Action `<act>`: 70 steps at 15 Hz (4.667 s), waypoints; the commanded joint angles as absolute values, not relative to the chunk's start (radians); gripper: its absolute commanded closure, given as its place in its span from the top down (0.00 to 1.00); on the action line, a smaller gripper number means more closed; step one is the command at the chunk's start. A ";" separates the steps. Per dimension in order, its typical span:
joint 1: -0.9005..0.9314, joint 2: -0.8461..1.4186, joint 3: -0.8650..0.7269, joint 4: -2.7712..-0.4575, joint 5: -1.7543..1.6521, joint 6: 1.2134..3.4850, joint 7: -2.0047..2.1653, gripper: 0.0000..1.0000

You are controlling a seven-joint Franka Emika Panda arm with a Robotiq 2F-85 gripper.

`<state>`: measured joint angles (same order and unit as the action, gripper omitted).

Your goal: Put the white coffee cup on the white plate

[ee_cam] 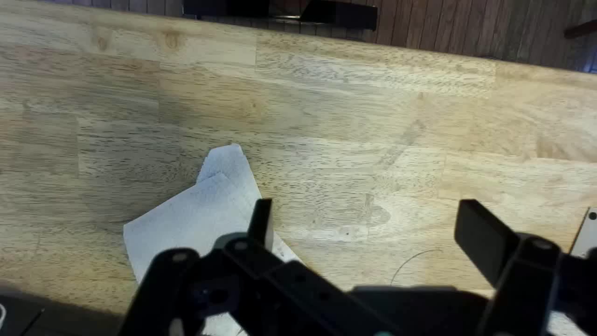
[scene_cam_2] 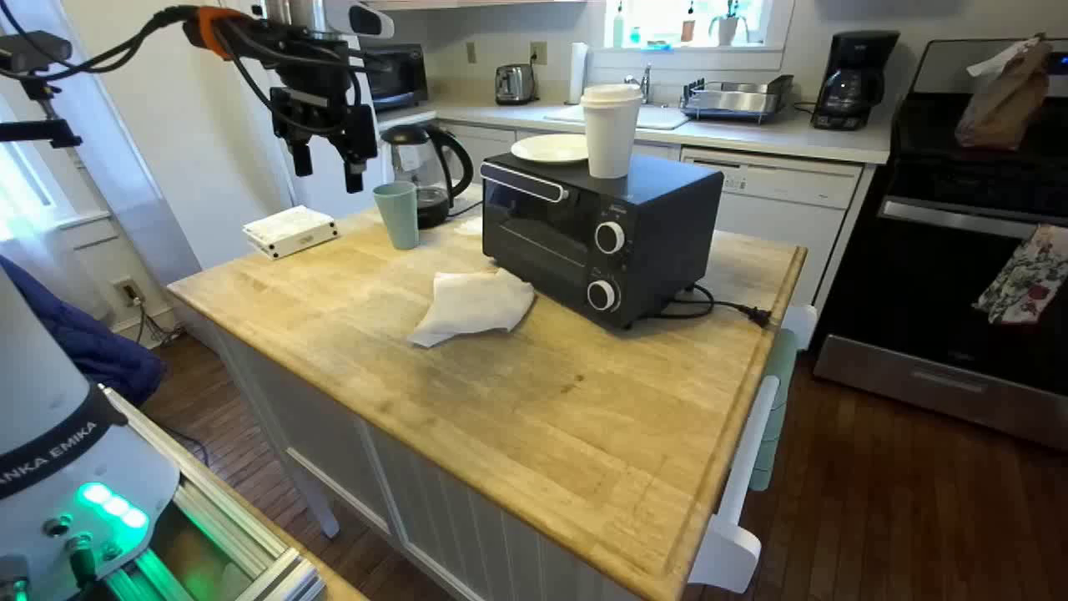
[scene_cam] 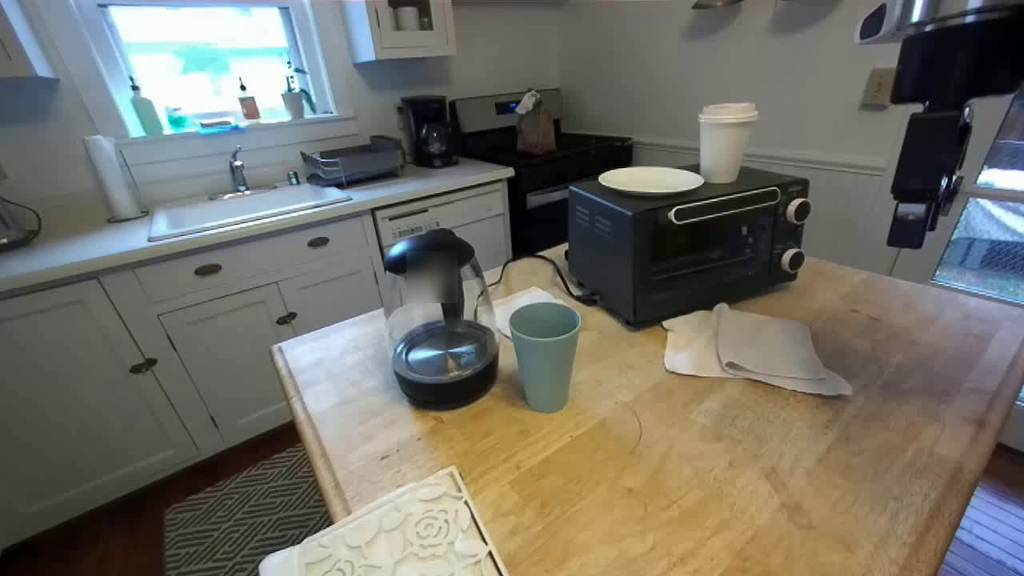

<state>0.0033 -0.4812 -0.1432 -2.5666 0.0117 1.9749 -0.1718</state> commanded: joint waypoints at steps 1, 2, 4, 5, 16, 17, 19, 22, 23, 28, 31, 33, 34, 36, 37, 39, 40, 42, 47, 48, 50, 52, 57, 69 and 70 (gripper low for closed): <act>-0.013 -0.480 -0.128 -2.565 0.019 1.973 -0.178 1.00; -0.013 -0.480 -0.128 -2.565 0.019 1.973 -0.178 1.00; -0.013 -0.480 -0.128 -2.565 0.019 1.973 -0.178 1.00; -0.013 -0.480 -0.128 -2.565 0.019 1.973 -0.178 1.00; -0.086 -0.468 -0.102 -2.525 -0.035 2.249 -0.032 1.00; -0.103 -0.451 -0.101 -2.506 -0.053 2.298 -0.020 1.00; -0.143 -0.409 -0.096 -2.457 -0.100 2.395 0.010 1.00; -0.222 -0.304 -0.090 -2.331 -0.189 2.492 0.097 1.00; -0.244 -0.258 -0.093 -2.269 -0.203 2.495 0.137 1.00; -0.290 -0.041 -0.119 -1.983 -0.209 2.445 0.351 1.00; -0.261 -0.060 -0.153 -2.011 -0.190 2.454 0.343 1.00; -0.256 0.007 -0.164 -1.927 -0.186 2.421 0.384 1.00; -0.255 0.024 -0.166 -1.907 -0.185 2.416 0.392 1.00; -0.253 0.033 -0.170 -1.893 -0.172 2.379 0.403 1.00; -0.255 0.043 -0.181 -1.878 -0.164 2.351 0.413 1.00; -0.261 0.046 -0.198 -1.871 -0.141 2.315 0.409 1.00; -0.265 0.047 -0.208 -1.870 -0.118 2.309 0.409 1.00; -0.269 0.035 -0.225 -1.876 -0.057 2.336 0.401 1.00; -0.269 0.073 -0.244 -1.815 0.036 2.291 0.366 1.00; -0.268 0.084 -0.245 -1.798 0.024 2.262 0.373 1.00; -0.267 0.103 -0.248 -1.769 0.009 2.209 0.393 1.00; -0.268 0.128 -0.251 -1.746 0.014 2.190 0.401 1.00; -0.275 0.204 -0.257 -1.694 0.043 2.199 0.385 0.90; -0.264 0.239 -0.254 -1.633 0.055 2.193 0.378 0.90; -0.264 0.247 -0.253 -1.628 0.058 2.192 0.376 0.77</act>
